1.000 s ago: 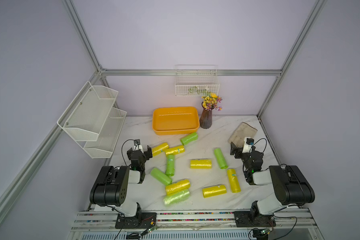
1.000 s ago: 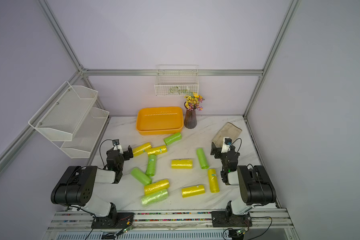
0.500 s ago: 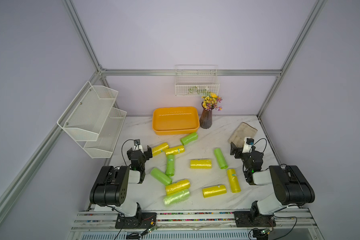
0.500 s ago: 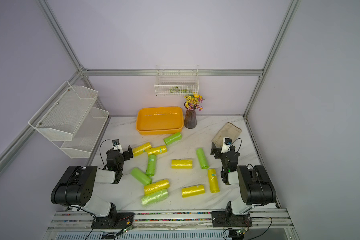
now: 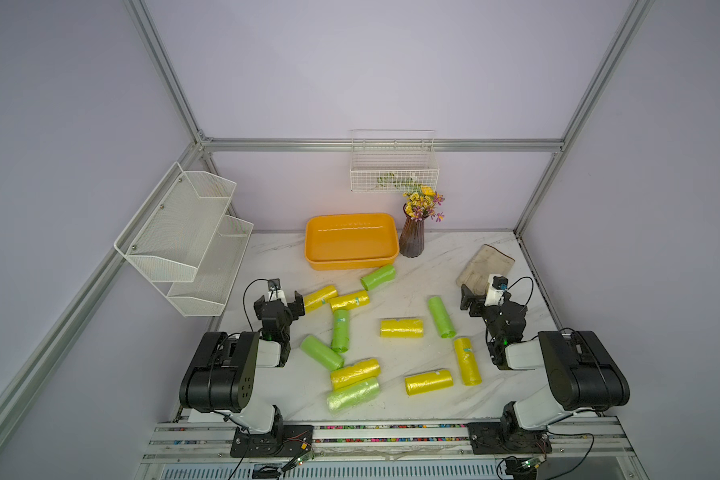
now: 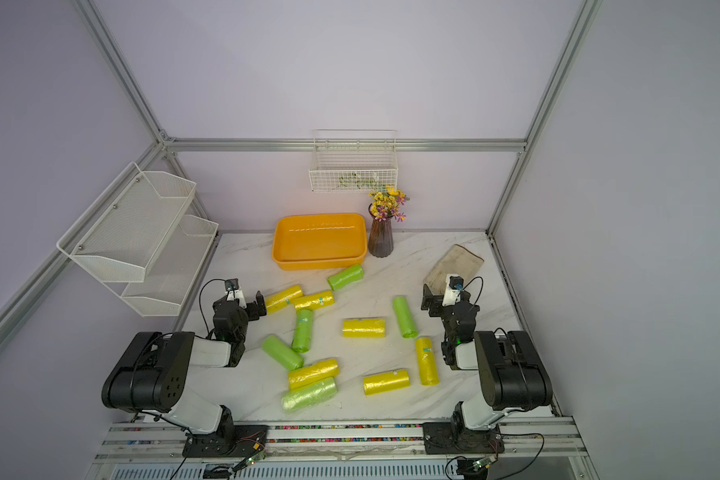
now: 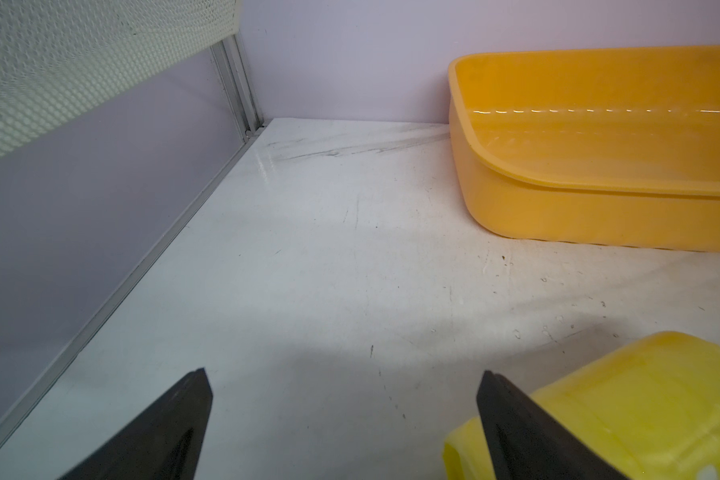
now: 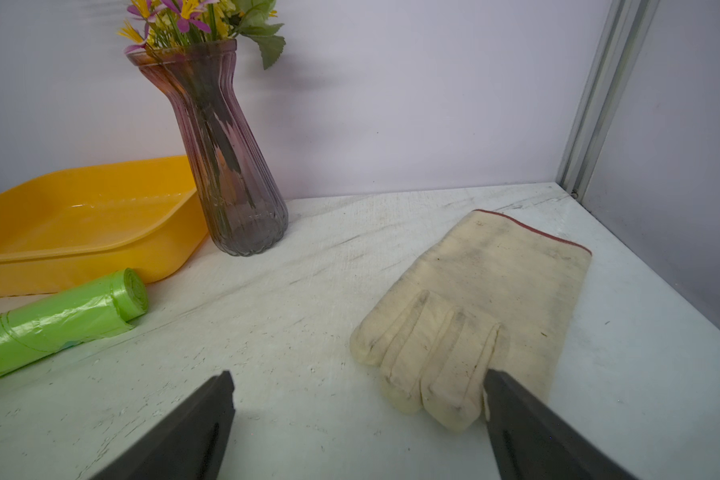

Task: Put the roll of trash bags into the storage box
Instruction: Pick up the roll of trash bags from the center of the board.

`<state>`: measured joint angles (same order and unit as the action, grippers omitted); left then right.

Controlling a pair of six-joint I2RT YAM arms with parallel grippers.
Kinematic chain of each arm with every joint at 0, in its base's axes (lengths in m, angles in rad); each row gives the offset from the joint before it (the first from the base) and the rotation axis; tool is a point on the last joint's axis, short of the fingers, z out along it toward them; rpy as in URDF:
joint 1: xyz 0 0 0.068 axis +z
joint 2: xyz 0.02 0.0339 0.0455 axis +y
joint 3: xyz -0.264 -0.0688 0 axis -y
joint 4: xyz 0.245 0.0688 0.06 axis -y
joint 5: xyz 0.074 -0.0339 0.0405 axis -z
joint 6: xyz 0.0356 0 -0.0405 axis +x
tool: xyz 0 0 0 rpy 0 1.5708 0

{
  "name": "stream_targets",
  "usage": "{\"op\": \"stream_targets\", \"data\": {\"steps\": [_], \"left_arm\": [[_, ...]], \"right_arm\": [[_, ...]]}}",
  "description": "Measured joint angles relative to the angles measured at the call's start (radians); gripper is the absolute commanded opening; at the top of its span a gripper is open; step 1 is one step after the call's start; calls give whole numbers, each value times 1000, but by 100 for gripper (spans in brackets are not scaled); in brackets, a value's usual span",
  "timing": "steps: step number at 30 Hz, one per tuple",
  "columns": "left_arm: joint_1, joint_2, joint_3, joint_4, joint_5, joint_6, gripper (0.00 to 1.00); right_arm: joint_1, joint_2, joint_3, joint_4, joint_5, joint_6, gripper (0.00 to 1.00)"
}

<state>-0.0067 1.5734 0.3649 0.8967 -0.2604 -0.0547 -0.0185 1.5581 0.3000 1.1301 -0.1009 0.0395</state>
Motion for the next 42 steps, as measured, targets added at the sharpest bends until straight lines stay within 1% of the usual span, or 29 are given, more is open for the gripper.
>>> {"op": "stream_targets", "data": {"steps": [9, 11, 16, 19, 21, 25, 28, 32, 38, 42], "left_arm": [[0, -6, 4, -20, 2, 7, 100], [0, -29, 30, -93, 2, 7, 100], [0, -101, 167, -314, 12, 6, 100], [0, -159, 206, -402, 39, 4, 100], [0, -199, 228, -473, 61, -2, 100], [0, -200, 347, -649, 122, -5, 100], [0, -138, 486, -774, 126, -4, 100], [0, 0, 691, -937, 133, -5, 100], [0, 223, 973, -1130, 303, -14, 100], [0, 363, 1134, -1241, 330, -42, 100]], "right_arm": [[2, 0, 0, -1, 6, 0, 99], [3, 0, 0, -3, 6, 0, 99], [3, -5, 3, -24, 5, -1, 99], [3, -54, 50, -154, -8, -4, 99], [4, -90, 123, -269, -34, -4, 99], [24, -113, 262, -464, -55, 8, 99], [54, -98, 359, -637, -76, 16, 99], [116, -77, 456, -843, -108, 18, 99], [189, -75, 542, -1029, -148, 19, 99], [216, -75, 573, -1107, -172, 18, 99]]}}
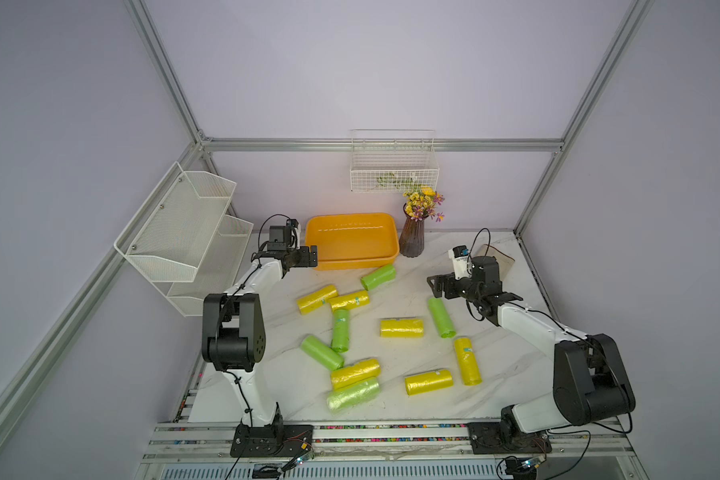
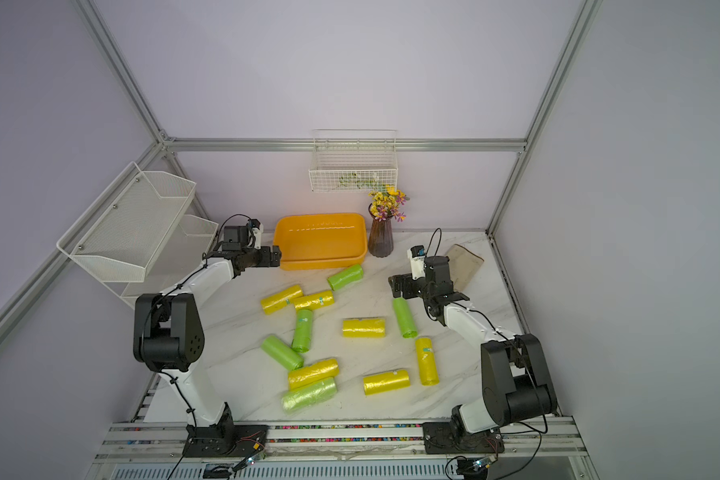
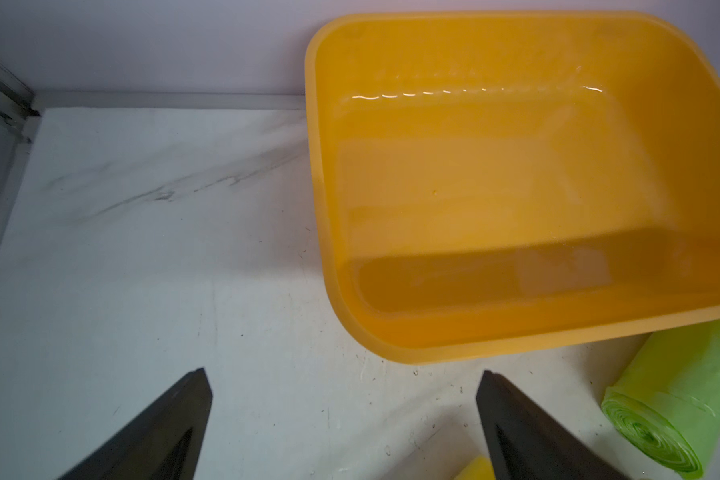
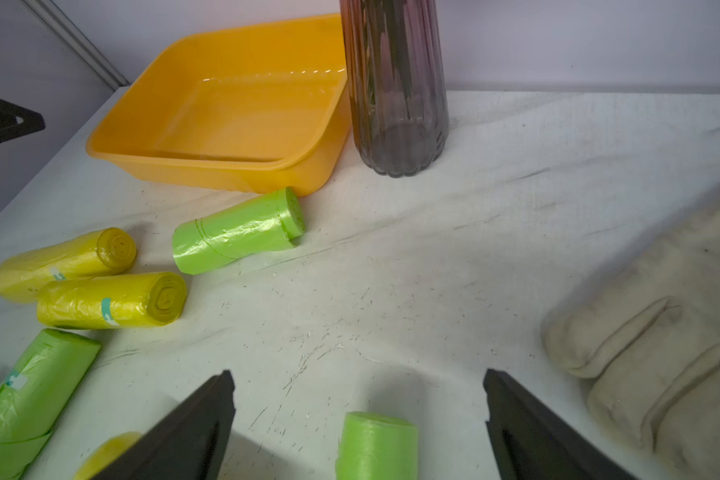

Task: Put the roll of trash bags into the storage box
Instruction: Pick up the roll of trash bags from the center of the board.

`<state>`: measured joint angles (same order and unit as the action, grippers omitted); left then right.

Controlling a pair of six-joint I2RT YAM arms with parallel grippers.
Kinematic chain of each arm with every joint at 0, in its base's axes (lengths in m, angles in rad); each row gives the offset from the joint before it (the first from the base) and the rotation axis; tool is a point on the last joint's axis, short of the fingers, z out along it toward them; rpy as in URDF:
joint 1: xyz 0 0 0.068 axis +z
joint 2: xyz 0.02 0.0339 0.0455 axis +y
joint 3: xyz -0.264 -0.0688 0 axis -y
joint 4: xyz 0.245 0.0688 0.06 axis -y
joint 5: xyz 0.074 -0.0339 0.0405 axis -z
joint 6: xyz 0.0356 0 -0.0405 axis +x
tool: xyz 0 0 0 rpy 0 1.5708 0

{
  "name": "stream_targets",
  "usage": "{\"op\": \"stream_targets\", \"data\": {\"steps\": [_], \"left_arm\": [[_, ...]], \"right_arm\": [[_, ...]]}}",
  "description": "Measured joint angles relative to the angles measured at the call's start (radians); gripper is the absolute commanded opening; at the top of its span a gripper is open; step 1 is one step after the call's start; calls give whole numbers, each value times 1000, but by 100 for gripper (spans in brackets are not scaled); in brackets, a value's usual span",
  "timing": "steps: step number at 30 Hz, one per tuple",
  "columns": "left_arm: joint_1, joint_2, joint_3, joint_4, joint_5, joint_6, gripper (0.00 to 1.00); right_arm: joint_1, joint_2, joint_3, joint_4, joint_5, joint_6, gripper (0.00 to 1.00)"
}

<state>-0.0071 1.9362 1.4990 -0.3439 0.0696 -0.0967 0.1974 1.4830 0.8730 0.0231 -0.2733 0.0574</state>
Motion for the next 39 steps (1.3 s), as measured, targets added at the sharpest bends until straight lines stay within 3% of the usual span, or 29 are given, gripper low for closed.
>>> {"op": "stream_targets", "data": {"steps": [6, 14, 30, 39], "left_arm": [[-7, 196, 252, -169, -35, -20, 100], [-36, 305, 375, -283, -80, -29, 90], [-41, 241, 259, -356, -164, -10, 78], [-39, 186, 213, -428, -180, 32, 71]], "right_arm": [[47, -11, 6, -102, -11, -23, 99], [89, -72, 6, -207, -10, -70, 99], [316, -49, 6, -298, 23, -267, 99], [378, 29, 66, -339, 69, -348, 98]]}}
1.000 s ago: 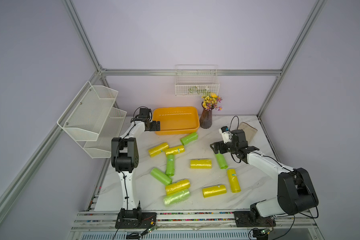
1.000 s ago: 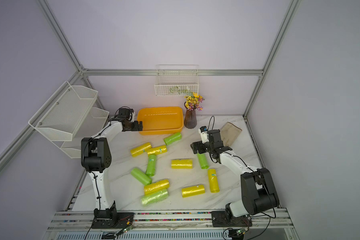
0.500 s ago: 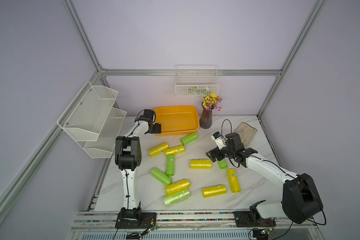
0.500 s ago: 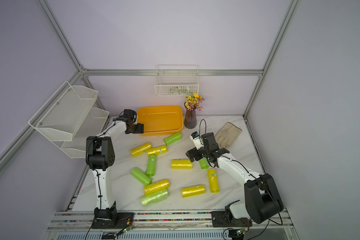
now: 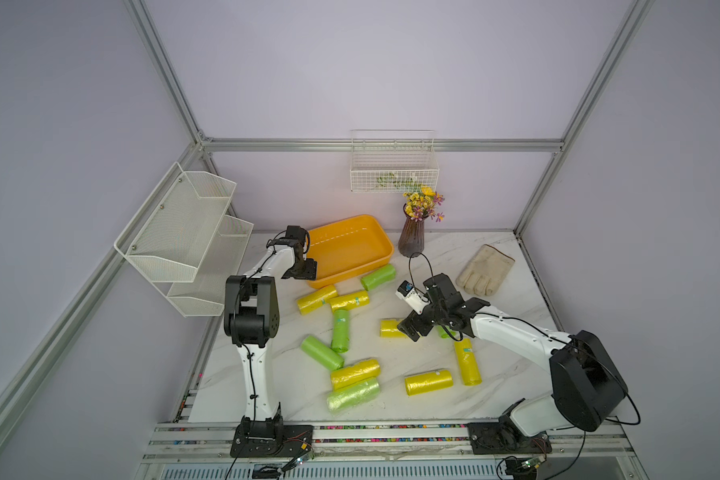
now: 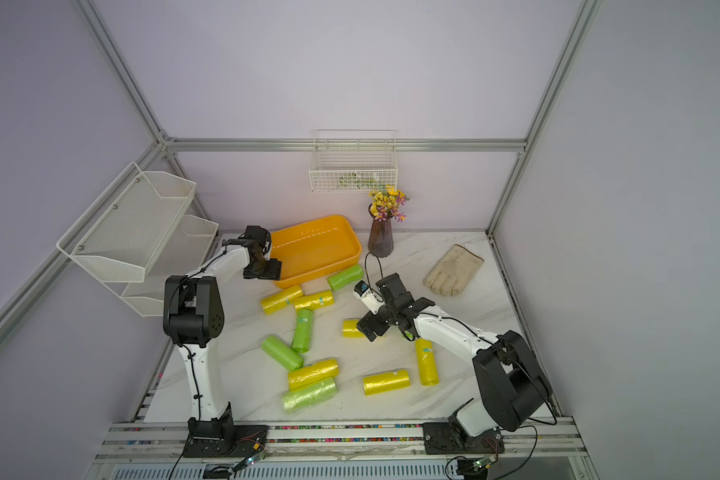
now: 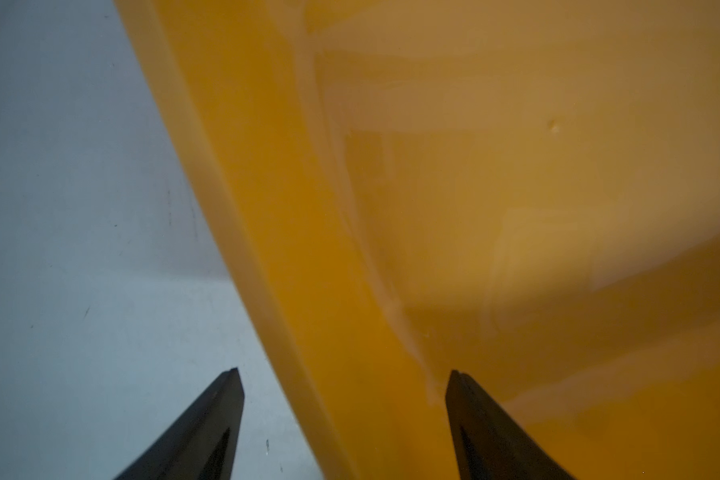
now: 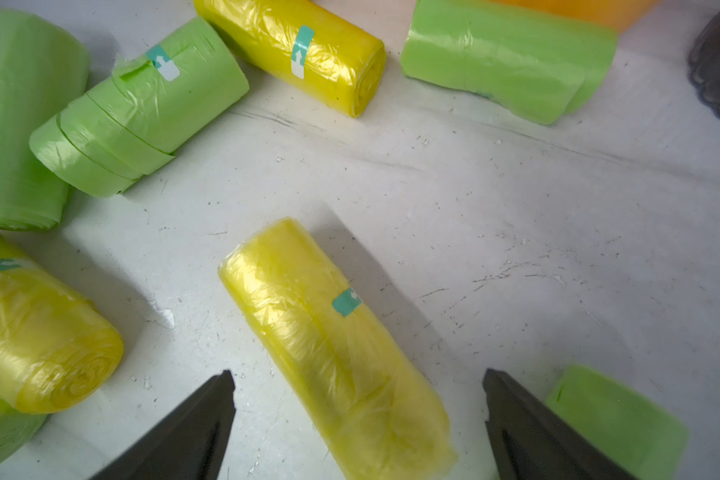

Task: Put the roll of trash bags into the storage box
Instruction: Pick up the roll of trash bags from the center of the board.

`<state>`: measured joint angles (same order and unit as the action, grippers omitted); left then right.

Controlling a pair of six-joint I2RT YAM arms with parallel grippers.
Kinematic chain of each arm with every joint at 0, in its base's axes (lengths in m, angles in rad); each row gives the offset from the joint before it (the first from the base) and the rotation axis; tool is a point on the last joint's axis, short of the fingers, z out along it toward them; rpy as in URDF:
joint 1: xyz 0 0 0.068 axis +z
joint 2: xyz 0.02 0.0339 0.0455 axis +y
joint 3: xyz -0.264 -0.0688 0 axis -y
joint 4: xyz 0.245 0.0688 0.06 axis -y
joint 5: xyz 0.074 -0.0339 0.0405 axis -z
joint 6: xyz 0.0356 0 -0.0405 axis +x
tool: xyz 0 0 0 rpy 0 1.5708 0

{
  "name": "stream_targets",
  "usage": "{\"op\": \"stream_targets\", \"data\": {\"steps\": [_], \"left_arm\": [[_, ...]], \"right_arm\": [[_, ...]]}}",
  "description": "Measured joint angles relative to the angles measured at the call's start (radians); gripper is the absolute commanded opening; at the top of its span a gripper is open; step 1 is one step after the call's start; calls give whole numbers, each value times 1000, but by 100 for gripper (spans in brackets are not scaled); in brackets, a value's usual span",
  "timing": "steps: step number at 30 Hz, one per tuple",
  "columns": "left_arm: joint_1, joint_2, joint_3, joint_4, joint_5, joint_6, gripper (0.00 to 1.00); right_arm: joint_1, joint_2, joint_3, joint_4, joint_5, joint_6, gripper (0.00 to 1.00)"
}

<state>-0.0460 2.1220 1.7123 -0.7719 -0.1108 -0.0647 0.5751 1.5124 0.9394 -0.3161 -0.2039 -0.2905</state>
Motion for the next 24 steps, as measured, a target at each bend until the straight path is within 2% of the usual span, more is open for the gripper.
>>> {"op": "stream_targets", "data": {"steps": [10, 17, 20, 22, 24], "left_arm": [[18, -91, -97, -8, 8, 41, 58], [25, -149, -177, 2, 35, 82, 50], [25, -187, -230, 30, 42, 88, 56], [25, -217, -261, 43, 43, 85, 69], [25, -235, -275, 51, 41, 80, 76]], "right_arm": [[72, 93, 42, -14, 34, -101, 98], [84, 180, 71, -50, 76, -153, 93], [87, 205, 87, -54, 81, -168, 90], [91, 218, 95, -56, 84, -174, 88], [97, 228, 101, -56, 89, -180, 85]]}}
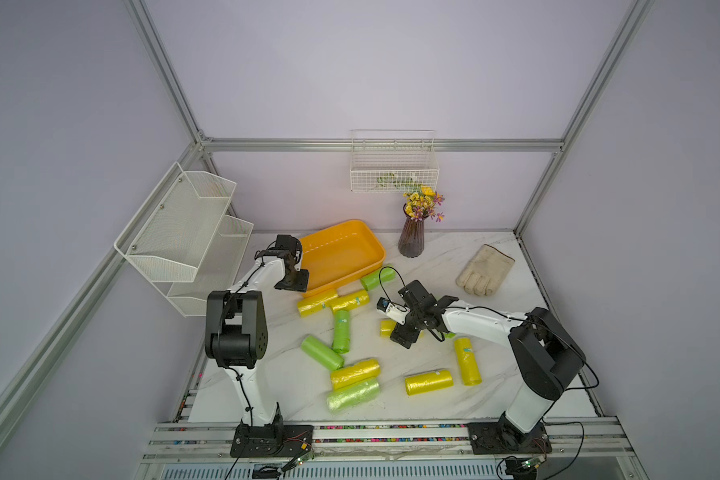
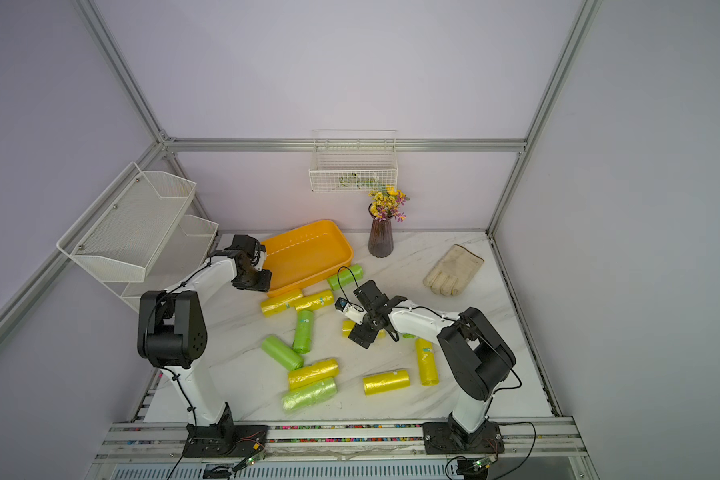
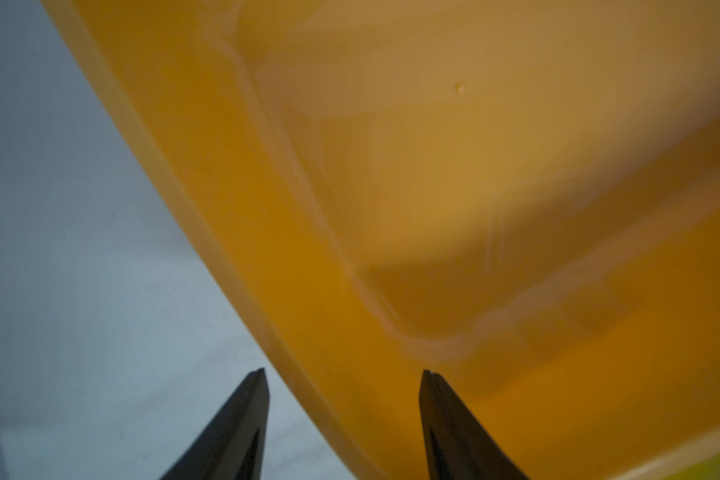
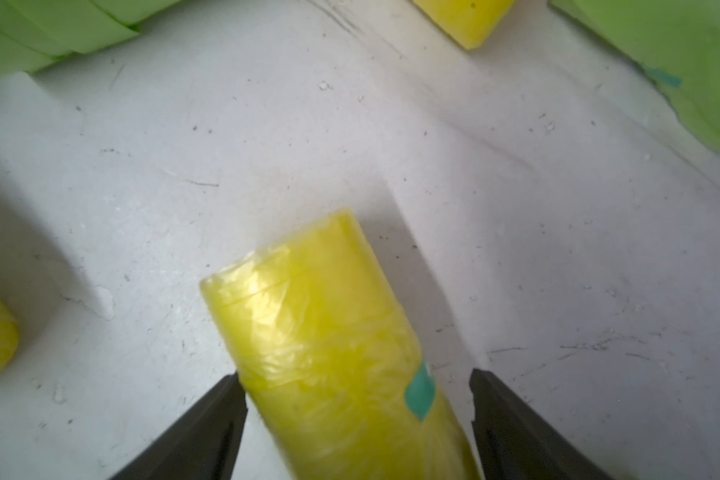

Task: Put the roll of trash bags into the storage box
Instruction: Pick up the roll of trash bags from the center of the board.

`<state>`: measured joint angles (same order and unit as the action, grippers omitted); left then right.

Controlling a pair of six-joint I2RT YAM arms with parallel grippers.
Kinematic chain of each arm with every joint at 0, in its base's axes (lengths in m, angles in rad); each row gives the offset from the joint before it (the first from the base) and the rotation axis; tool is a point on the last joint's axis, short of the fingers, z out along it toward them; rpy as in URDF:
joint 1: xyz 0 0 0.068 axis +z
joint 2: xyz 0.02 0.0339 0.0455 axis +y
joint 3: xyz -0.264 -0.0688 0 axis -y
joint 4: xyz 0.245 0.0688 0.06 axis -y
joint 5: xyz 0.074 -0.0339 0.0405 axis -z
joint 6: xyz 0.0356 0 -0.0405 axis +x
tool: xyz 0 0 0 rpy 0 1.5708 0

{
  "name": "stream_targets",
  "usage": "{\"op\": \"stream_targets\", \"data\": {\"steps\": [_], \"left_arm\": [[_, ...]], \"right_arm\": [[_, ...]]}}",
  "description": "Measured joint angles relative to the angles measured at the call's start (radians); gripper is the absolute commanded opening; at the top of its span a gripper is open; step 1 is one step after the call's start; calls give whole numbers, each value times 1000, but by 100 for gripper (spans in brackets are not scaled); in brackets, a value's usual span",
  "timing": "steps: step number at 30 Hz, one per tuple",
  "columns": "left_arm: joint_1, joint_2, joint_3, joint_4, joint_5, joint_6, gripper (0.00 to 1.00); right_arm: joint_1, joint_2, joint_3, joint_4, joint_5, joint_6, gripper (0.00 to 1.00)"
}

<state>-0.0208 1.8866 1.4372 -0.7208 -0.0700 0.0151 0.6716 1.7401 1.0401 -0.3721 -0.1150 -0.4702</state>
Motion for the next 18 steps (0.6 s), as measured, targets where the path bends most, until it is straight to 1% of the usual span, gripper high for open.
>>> {"op": "stream_targets", "data": {"steps": [3, 6, 7, 9, 11, 12, 15, 18], "left_arm": [[1, -2, -1, 9, -5, -8, 82], [1, 1, 1, 10, -10, -30, 84], [1, 2, 2, 11, -11, -34, 83], [1, 16, 13, 14, -11, -50, 70], [1, 40, 30, 20, -5, -57, 60], [1, 55, 40, 23, 2, -60, 57], [1, 93, 60, 26, 14, -63, 49], [4, 111, 64, 30, 22, -55, 41]], "right_arm": [[7, 7, 2, 0, 21, -4, 82], [10, 8, 2, 0, 48, -3, 77], [11, 8, 2, 0, 55, -4, 74], [12, 8, 2, 1, 73, 0, 72], [12, 8, 2, 3, 85, 11, 68], [12, 8, 2, 4, 91, 19, 61], [12, 12, 4, 7, 95, 52, 54], [12, 16, 6, 12, 90, 97, 50]]}}
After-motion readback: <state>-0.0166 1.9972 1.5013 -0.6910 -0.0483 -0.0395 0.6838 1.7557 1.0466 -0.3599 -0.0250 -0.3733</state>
